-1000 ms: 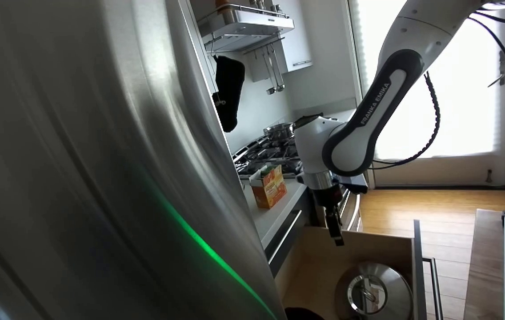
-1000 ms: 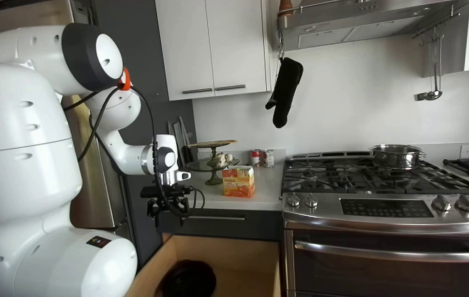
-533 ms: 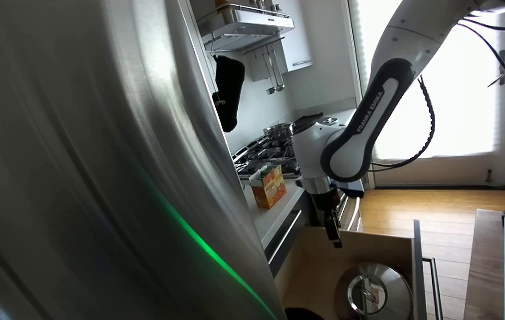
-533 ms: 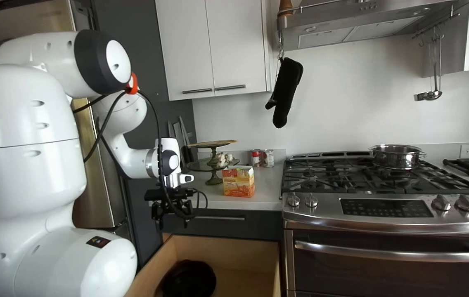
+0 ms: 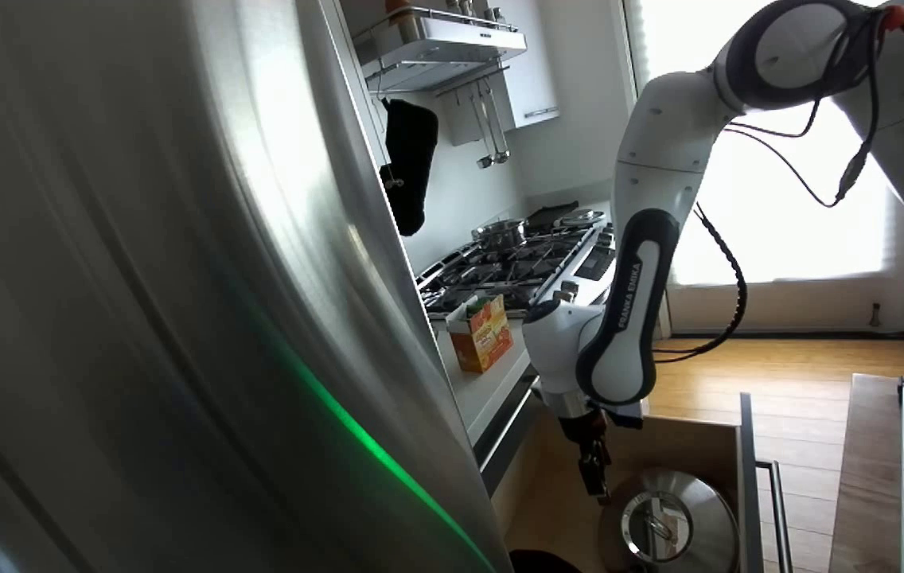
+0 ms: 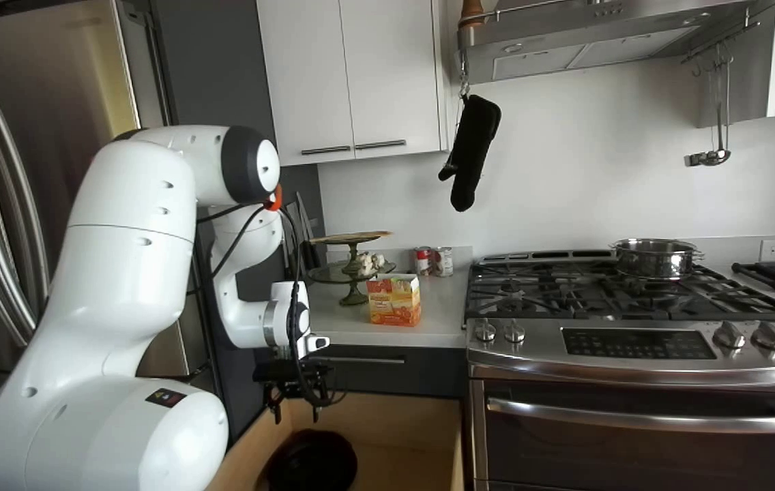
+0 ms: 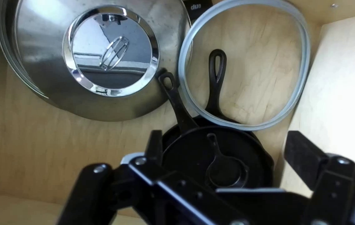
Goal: Pick up the black measuring spoon from the open drawer and put it on the kitchen counter
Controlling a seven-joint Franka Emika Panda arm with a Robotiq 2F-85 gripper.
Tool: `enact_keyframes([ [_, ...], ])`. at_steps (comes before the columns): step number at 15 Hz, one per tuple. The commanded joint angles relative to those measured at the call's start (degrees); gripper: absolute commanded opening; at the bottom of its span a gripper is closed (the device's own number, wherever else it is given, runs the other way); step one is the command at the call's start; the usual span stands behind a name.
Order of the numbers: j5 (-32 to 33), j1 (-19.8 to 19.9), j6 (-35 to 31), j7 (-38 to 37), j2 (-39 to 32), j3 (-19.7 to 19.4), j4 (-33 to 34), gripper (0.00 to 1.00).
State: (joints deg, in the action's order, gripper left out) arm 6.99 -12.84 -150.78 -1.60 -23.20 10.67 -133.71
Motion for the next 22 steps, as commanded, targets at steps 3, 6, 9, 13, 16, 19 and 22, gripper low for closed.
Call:
enact_keyframes([
  [3,6.2,-8.5,-10.0,-7.4,-11.4,-6.5,6.4,1.00],
  [6,9.3,-14.5,-12.7,-9.1,-16.4,-10.7,10.1,1.00],
  [9,12.4,-18.2,-11.1,-6.6,-20.3,-12.7,14.0,1.00],
  [13,10.8,-17.7,-11.6,-6.8,-19.7,-11.7,13.2,1.00],
  [16,11.0,-17.7,-11.6,-6.5,-19.9,-12.1,13.7,1.00],
  [19,10.3,-14.7,-12.2,-2.9,-25.0,-9.4,18.1,1.00],
  [22,9.8,-13.9,-12.9,-1.6,-30.4,-8.5,22.8,1.00],
])
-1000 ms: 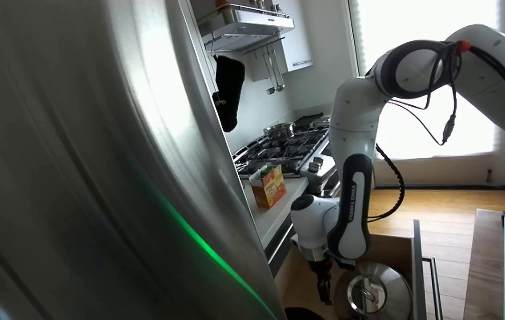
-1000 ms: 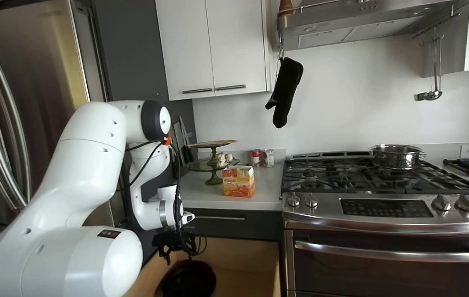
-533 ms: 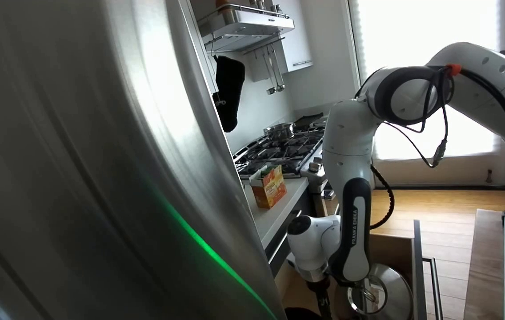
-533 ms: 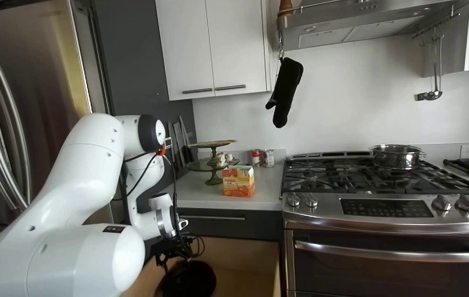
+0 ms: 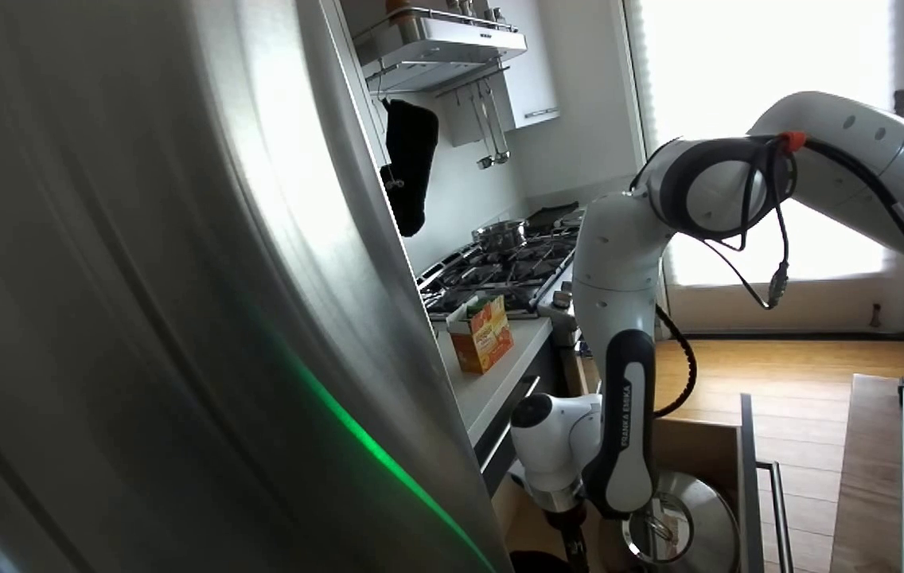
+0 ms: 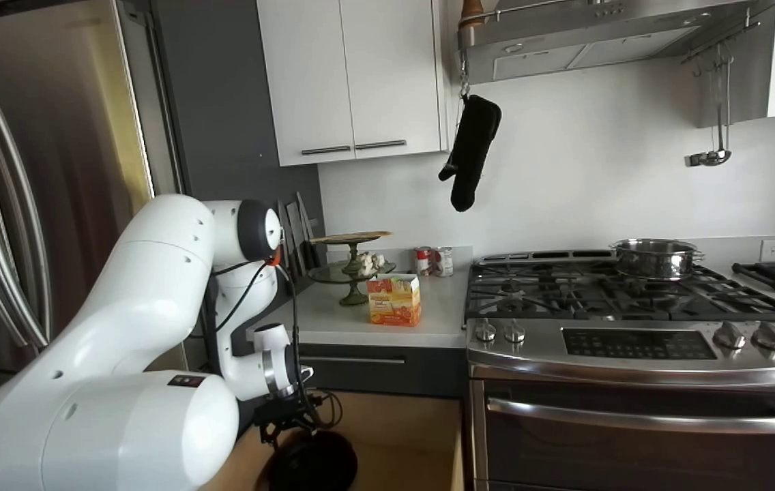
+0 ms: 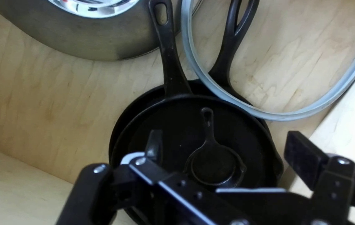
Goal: Pick up the black measuring spoon from the open drawer and put it on the kitchen counter
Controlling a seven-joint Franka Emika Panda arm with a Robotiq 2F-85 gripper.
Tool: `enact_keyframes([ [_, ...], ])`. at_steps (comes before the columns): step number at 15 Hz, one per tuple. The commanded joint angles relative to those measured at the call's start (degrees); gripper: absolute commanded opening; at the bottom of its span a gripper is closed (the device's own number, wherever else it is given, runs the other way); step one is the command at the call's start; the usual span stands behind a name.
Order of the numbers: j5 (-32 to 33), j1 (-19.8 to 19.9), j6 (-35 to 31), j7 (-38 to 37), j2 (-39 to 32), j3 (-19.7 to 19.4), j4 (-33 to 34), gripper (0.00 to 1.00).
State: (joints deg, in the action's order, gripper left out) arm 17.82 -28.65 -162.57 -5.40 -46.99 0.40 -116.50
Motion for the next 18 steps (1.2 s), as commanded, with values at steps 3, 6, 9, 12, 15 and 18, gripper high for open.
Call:
enact_keyframes([
  [3,-0.7,1.5,-1.1,2.7,-11.6,1.3,10.2,1.00],
  [6,-0.5,0.8,-1.3,3.0,-16.0,1.0,14.6,1.00],
  [9,-0.4,0.7,-1.6,3.9,-19.8,0.7,18.9,1.00],
  [12,-0.2,1.1,-2.0,5.4,-23.1,1.1,22.7,1.00],
  [15,-0.8,1.9,-2.0,6.6,-25.7,2.0,26.1,1.00],
  [18,-1.0,2.3,-1.8,7.1,-28.0,2.6,29.2,1.00],
])
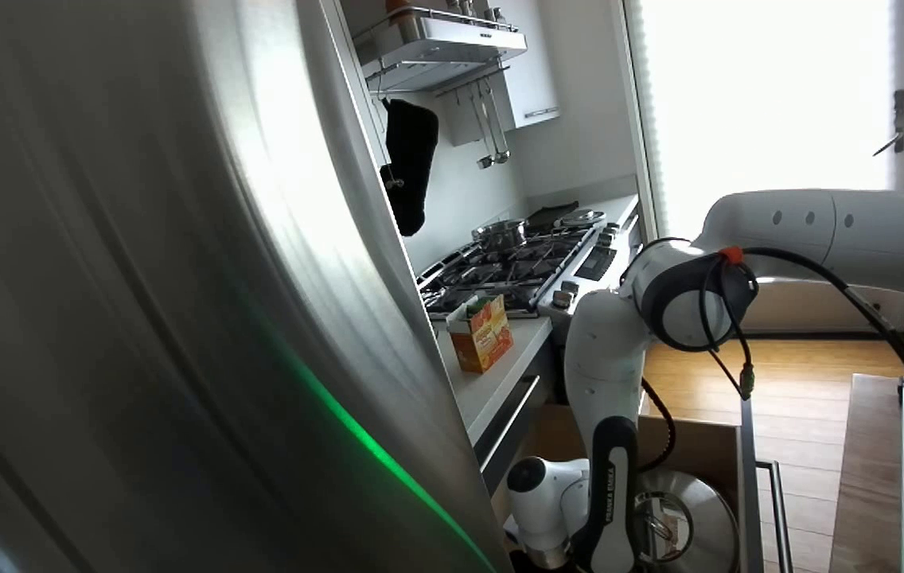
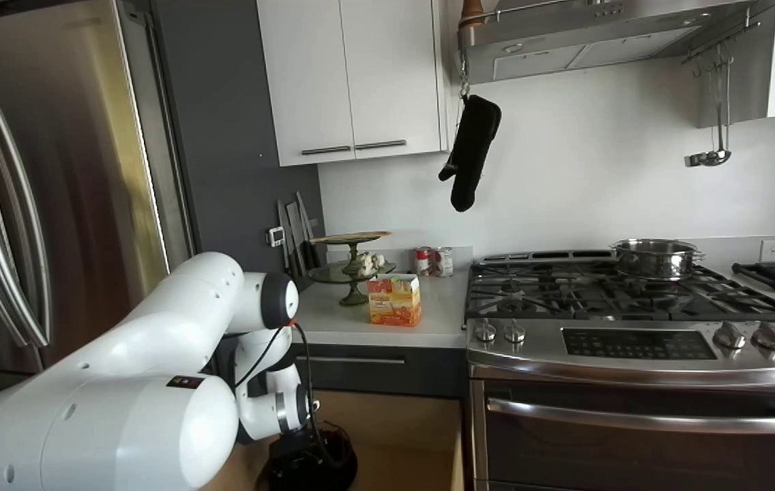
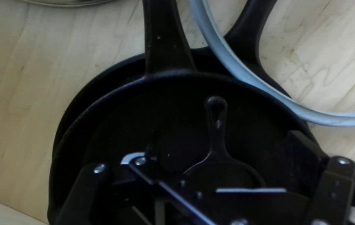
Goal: Pick up the black measuring spoon from the open drawer and put it on the kitchen counter
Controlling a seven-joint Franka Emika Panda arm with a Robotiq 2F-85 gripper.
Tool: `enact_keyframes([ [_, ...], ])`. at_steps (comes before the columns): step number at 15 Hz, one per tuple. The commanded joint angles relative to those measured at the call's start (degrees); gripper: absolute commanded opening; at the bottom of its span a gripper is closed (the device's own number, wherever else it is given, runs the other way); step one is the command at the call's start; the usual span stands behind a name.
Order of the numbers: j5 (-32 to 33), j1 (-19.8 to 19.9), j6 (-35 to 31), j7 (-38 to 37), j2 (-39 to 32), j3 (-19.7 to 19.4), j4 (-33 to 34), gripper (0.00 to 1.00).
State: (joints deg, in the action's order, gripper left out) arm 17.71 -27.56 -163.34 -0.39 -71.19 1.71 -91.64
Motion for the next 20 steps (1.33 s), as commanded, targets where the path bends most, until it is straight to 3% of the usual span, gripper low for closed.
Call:
enact_keyframes([
  [1,-1.2,1.4,-0.6,2.0,-4.4,1.6,5.2,1.00],
  [8,-1.4,2.6,0.9,4.2,-8.8,3.4,10.7,0.99],
  [14,-1.2,1.8,1.6,4.8,-11.3,2.6,13.8,0.43],
  [20,-1.1,1.5,2.5,4.2,-10.0,2.2,12.8,0.05],
])
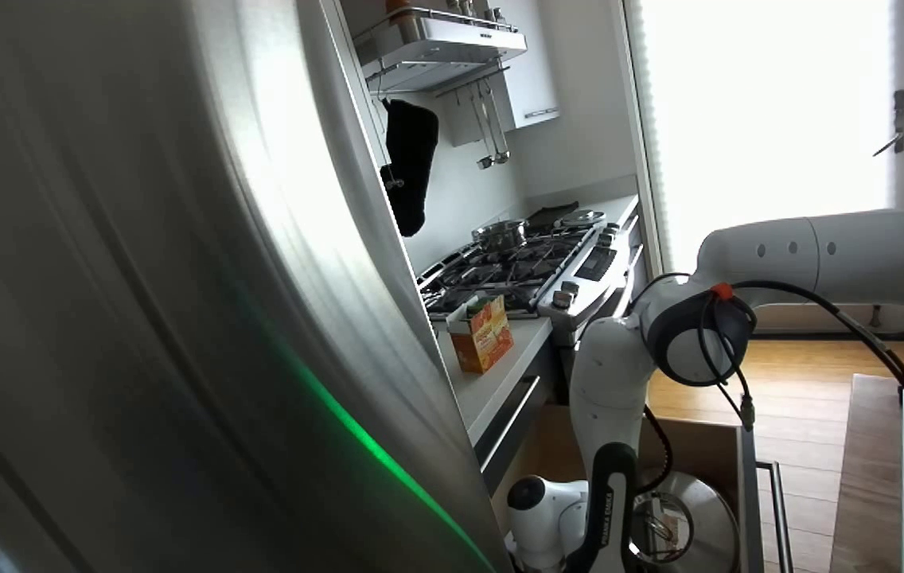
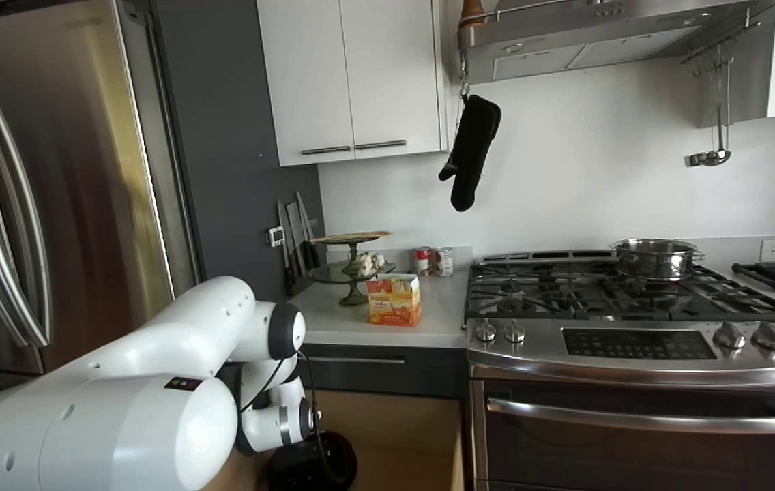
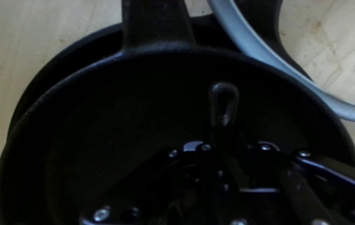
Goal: Pick up the black measuring spoon from the open drawer and put it on the kitchen counter
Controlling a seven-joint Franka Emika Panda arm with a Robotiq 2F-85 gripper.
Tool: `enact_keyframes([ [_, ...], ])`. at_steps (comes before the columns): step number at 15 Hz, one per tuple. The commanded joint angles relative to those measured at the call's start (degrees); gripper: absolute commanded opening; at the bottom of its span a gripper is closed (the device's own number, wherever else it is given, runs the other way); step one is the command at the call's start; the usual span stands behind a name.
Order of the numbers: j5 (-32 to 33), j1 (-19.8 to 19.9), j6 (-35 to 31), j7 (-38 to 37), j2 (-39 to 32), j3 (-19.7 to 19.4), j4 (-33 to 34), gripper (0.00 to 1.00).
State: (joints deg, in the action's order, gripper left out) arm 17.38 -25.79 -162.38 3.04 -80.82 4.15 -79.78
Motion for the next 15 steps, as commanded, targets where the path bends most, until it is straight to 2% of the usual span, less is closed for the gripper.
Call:
enact_keyframes([
  [1,-0.8,-0.4,1.7,0.8,-0.5,-0.3,1.1,0.01],
  [2,-0.7,-0.4,2.0,0.9,-0.6,-0.3,1.3,0.05],
  [6,-0.7,-0.7,2.2,0.6,-0.4,-0.6,1.3,0.05],
  [15,0.5,-0.4,-2.7,-0.6,5.1,-1.4,-4.0,0.05],
])
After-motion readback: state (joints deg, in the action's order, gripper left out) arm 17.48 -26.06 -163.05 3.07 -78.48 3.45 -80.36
